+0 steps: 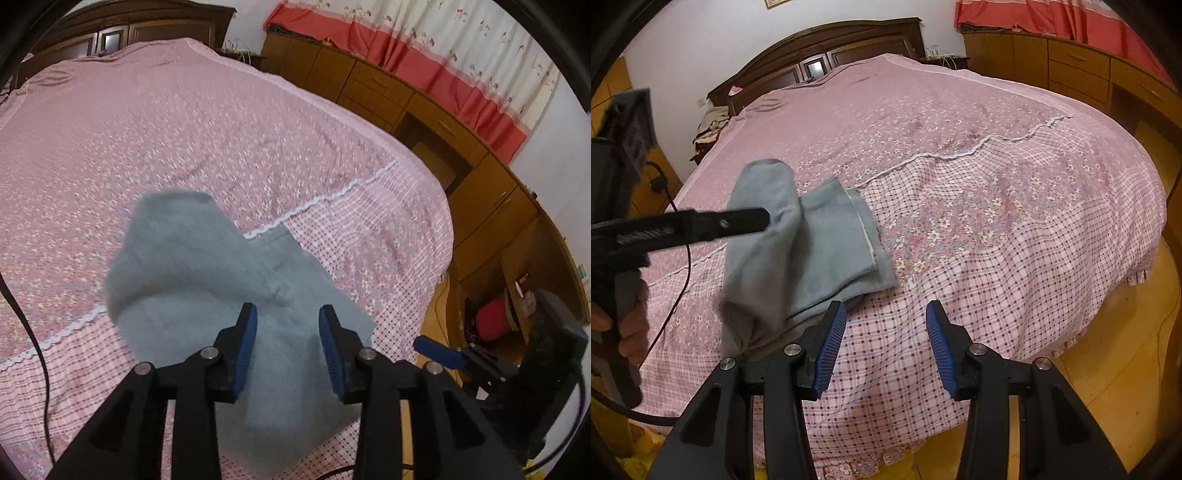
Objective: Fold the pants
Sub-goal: 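Carry the lifted grey pants away with the left tool, then grasp the grey pants end with the right tool and lift it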
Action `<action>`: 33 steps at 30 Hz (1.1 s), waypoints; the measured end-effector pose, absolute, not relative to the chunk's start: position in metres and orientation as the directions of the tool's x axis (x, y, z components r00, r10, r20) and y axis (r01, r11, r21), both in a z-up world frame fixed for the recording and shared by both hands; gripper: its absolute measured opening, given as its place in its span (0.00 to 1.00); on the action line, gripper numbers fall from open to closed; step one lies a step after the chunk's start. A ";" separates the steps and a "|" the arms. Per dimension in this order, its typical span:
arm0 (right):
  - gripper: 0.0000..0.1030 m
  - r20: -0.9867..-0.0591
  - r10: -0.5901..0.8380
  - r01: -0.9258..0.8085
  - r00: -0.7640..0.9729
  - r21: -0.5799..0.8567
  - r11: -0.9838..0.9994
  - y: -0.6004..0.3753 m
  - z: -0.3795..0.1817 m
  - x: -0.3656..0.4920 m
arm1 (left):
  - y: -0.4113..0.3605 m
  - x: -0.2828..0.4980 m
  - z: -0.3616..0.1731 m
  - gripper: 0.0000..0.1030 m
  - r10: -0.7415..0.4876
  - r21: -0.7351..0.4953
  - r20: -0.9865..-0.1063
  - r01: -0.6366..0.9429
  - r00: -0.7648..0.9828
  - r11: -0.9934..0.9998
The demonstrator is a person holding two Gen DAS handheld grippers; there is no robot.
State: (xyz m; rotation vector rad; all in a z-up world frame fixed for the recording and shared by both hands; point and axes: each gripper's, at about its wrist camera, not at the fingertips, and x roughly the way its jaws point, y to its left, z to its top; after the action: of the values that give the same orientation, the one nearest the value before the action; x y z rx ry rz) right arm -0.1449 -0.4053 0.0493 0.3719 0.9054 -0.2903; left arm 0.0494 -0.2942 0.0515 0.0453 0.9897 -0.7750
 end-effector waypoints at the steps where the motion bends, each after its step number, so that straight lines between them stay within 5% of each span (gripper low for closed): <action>1: 0.45 -0.805 -0.088 0.392 0.587 0.187 0.901 -0.403 0.051 -0.144 | -0.290 0.049 0.054 0.38 -0.565 -0.298 -0.761 0.602 0.319 0.741; 25: 0.45 -0.818 -0.059 0.236 0.572 0.096 0.967 -0.367 0.073 -0.075 | -0.205 0.055 0.020 0.41 -0.288 -0.055 -0.803 0.417 0.521 0.907; 33: 0.45 -0.839 0.005 0.188 0.544 0.128 0.974 -0.361 0.058 -0.045 | -0.144 0.082 0.052 0.41 -0.154 0.034 -0.764 0.278 0.627 0.960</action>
State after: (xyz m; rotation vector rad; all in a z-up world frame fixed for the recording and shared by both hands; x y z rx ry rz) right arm -0.0453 -0.3614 0.0582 0.2127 0.9913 -0.1094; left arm 0.0819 -0.1437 0.0520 0.1539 0.8589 -0.2488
